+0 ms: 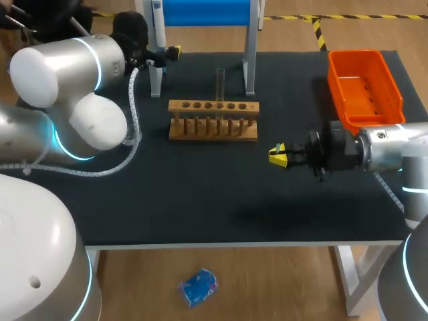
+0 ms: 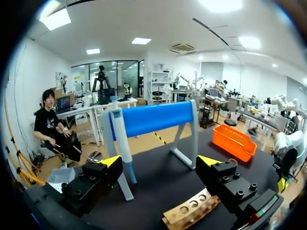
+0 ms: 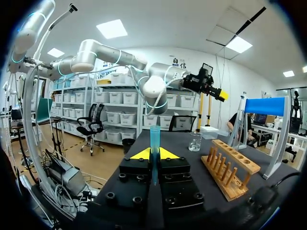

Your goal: Invert the test tube, pick up the pipette, mount the tip to pipette, aspirate from beaker and dispense into the tube, eject the tip, return the pipette, and cap with the stopper.

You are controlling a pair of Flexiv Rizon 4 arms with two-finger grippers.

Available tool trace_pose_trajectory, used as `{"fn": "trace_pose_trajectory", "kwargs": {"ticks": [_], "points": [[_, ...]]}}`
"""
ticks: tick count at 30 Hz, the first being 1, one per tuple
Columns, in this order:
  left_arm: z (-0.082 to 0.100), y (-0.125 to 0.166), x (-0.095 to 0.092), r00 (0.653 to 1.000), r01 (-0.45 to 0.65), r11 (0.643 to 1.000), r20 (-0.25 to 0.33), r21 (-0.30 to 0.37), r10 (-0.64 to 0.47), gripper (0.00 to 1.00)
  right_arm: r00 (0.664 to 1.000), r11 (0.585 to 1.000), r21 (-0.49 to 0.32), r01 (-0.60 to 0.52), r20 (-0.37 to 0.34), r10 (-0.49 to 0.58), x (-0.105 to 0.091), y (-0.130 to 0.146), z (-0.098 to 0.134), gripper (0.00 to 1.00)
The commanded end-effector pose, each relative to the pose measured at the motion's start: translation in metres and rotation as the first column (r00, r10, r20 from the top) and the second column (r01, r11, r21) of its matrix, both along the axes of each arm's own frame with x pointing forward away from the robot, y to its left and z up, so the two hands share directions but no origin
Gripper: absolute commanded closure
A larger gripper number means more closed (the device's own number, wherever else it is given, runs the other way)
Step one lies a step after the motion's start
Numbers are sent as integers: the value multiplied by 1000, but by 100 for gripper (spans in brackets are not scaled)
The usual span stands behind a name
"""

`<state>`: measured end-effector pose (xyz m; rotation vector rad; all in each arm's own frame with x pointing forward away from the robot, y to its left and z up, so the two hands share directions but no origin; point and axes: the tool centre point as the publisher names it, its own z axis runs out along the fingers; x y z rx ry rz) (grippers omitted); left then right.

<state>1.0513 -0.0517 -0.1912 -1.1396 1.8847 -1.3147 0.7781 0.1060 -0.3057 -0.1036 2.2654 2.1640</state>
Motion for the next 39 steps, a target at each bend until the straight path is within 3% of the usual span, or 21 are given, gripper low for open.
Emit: {"fn": "trace_pose_trajectory", "kwargs": {"ticks": [1,15,20,21,23,28,29,30,39], "points": [[-6,-5,22,973,-226,973,60,57,222,0,1000,1000,0,2,1,-2,-1,-1,1,100],[-14,8,65,914,-401,911,113,94,391,0,1000,1000,0,2,1,-2,-1,-1,1,100],[-14,6,74,900,-431,895,126,115,417,30,1000,1000,0,2,1,-2,-1,-1,1,100],[-14,6,76,900,-430,895,126,116,416,45,1000,1000,0,2,1,-2,-1,-1,1,100],[-14,5,80,896,-440,889,129,123,425,50,1000,1000,0,2,1,-2,-1,-1,1,100],[-14,4,90,883,-464,878,137,121,448,40,1000,1000,0,2,1,-2,-1,-1,1,100],[-13,3,91,881,-469,875,133,118,454,25,1000,1000,0,2,1,-2,-1,-1,1,100],[-13,3,91,874,-481,869,135,116,466,1,1000,1000,0,2,1,-2,-1,-1,1,100],[-11,3,91,867,-494,862,140,113,479,0,1000,1000,0,2,1,-2,-1,-1,1,100]]}}
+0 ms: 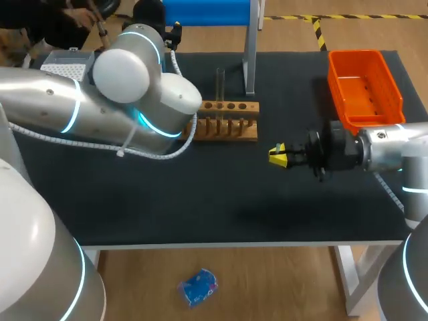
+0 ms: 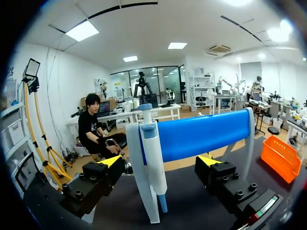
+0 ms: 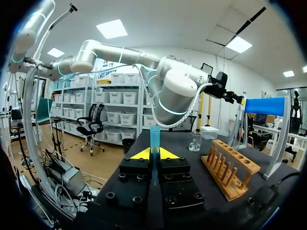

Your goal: Invert the test tube, pick up the pipette, mount the tip to pipette, aspirate from beaker and dispense into the tube, eject the tip, return the pipette, and cap with the stopper.

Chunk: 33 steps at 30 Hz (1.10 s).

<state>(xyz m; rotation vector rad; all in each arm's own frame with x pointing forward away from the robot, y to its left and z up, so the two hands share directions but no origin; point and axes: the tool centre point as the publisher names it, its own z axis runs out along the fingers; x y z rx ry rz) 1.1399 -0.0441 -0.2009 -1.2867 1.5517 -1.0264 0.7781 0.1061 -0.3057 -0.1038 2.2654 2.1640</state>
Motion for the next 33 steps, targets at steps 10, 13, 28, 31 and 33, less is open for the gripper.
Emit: {"fn": "trace_pose_trajectory", "kwargs": {"ticks": [10,13,28,31,33], "points": [[-2,-5,2,992,-124,992,15,40,123,0,1000,1000,0,2,1,-2,-1,-1,0,100],[-2,-5,3,994,-105,994,11,33,104,0,1000,1000,0,2,1,-2,-1,-1,0,100],[0,-5,9,999,-50,999,-9,-2,50,51,1000,1000,0,2,1,-2,-1,-1,0,100],[-1,-6,12,999,-47,999,-12,-3,47,51,1000,1000,0,2,1,-2,-1,-1,0,100],[-2,-6,13,999,-45,999,-14,-5,45,52,1000,1000,0,2,1,-2,-1,-1,0,100]]}}
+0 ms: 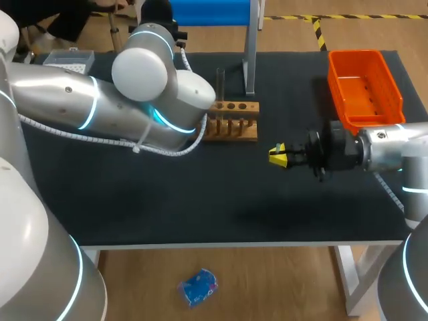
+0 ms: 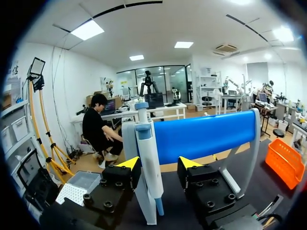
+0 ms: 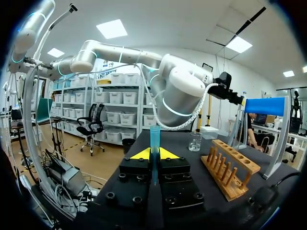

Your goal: Invert the test tube, pick up the pipette, mount the tip to pipette, aspirate from beaker and dispense into the tube, eject the tip, return the pipette, and cap with the stopper.

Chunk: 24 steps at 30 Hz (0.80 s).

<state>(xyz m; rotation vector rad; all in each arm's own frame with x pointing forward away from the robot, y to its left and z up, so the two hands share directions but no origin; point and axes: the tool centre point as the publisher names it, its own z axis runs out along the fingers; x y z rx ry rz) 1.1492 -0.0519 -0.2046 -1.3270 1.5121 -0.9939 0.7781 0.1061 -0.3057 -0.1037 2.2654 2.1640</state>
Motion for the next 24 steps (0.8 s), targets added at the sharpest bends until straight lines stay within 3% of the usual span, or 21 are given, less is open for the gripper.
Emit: {"fn": "trace_pose_trajectory", "kwargs": {"ticks": [1,24], "points": [[2,1,5,1000,8,1000,-9,-1,-8,52,1000,1000,0,2,1,-2,-1,-1,0,100],[-6,2,22,1000,-8,1000,-4,4,8,58,1000,1000,0,2,1,-2,-1,-1,0,100]]}}
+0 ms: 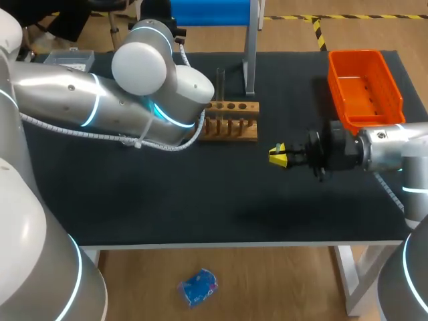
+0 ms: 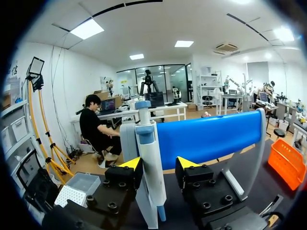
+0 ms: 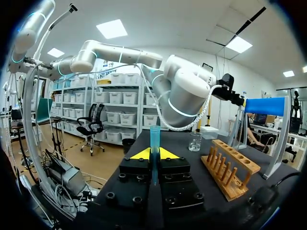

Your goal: Invert the test tube, pick up the pipette, mount the tip to pipette, aspirate from beaker and dispense into the tube, eject the tip, return the pipette, and cap with the stopper.

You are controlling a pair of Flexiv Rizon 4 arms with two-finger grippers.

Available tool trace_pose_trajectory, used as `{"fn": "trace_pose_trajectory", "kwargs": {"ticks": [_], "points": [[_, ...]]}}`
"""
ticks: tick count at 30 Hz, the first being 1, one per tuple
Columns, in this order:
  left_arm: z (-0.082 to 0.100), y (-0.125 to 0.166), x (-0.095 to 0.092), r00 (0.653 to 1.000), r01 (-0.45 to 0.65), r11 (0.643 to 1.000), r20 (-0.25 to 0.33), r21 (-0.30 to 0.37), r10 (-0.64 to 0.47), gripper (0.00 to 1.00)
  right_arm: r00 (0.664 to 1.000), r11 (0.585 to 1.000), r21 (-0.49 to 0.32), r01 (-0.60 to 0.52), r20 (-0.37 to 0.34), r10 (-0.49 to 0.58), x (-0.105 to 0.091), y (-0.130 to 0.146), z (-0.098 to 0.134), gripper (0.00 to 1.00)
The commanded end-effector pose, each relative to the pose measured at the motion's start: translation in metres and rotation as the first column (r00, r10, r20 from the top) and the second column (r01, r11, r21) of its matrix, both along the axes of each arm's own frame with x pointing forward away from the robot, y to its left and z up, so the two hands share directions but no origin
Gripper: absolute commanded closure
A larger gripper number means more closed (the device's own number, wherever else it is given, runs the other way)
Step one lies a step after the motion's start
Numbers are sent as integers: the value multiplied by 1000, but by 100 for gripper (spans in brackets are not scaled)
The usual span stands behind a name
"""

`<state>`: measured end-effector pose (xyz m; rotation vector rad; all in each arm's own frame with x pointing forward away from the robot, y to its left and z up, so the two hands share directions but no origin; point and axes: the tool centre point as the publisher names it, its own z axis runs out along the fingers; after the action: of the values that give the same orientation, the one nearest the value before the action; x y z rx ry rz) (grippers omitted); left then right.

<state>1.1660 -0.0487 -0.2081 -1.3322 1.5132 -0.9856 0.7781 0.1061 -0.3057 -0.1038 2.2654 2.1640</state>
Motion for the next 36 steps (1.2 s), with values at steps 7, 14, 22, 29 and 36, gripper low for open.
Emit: {"fn": "trace_pose_trajectory", "kwargs": {"ticks": [7,14,22,29,36], "points": [[-4,-1,8,1000,-9,1000,2,0,9,58,1000,1000,0,2,1,-2,-1,-1,0,100],[-6,2,11,1000,-15,1000,4,-3,15,60,1000,1000,0,2,1,-2,-1,-1,0,100],[-8,3,15,1000,-17,1000,6,-6,17,60,1000,1000,0,2,1,-2,-1,-1,0,100],[-9,5,17,1000,-20,1000,7,-8,20,60,1000,1000,0,2,1,-2,-1,-1,0,100],[-9,6,17,1000,-25,1000,8,-6,25,67,1000,1000,0,2,1,-2,-1,-1,0,100]]}}
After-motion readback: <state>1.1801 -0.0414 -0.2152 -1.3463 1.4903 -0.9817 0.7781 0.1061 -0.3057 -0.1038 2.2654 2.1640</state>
